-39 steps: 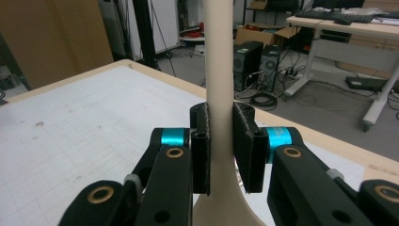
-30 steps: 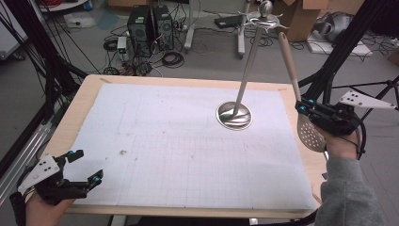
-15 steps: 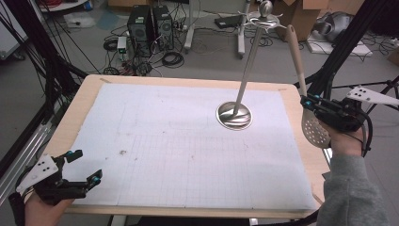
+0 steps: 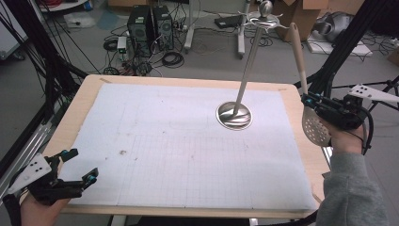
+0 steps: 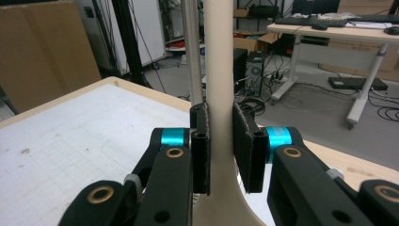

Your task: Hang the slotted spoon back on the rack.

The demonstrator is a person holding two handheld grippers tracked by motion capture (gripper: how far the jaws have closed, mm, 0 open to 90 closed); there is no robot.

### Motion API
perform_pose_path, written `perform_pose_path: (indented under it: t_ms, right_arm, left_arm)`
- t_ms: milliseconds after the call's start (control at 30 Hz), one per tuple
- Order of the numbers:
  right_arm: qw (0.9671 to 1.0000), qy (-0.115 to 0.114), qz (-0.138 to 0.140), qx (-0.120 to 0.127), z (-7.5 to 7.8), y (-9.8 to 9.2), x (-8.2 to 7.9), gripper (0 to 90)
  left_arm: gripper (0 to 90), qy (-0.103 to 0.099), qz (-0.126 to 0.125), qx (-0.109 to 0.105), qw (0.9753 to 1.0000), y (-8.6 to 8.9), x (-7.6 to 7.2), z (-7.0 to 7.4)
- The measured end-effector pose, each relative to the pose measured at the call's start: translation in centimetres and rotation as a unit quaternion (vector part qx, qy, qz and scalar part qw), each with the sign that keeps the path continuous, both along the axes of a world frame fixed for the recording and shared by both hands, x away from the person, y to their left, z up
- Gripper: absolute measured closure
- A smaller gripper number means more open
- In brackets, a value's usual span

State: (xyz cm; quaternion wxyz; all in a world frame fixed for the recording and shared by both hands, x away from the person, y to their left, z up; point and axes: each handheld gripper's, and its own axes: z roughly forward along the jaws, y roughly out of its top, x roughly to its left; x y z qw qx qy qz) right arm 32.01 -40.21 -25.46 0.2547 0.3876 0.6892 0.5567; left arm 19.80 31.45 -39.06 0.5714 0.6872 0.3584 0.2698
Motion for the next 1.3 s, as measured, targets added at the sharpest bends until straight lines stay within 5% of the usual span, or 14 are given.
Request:
perform_pose_path:
  t_ms: [1300]
  right_arm:
    - [0.9991, 0.027, 0.028, 0.015, -0.9, 0.9, 1.6, 78.2]
  left_arm:
    - [2.1, -0.005, -0.003, 0.010, 0.9999, -0.4, -0.2, 0.4]
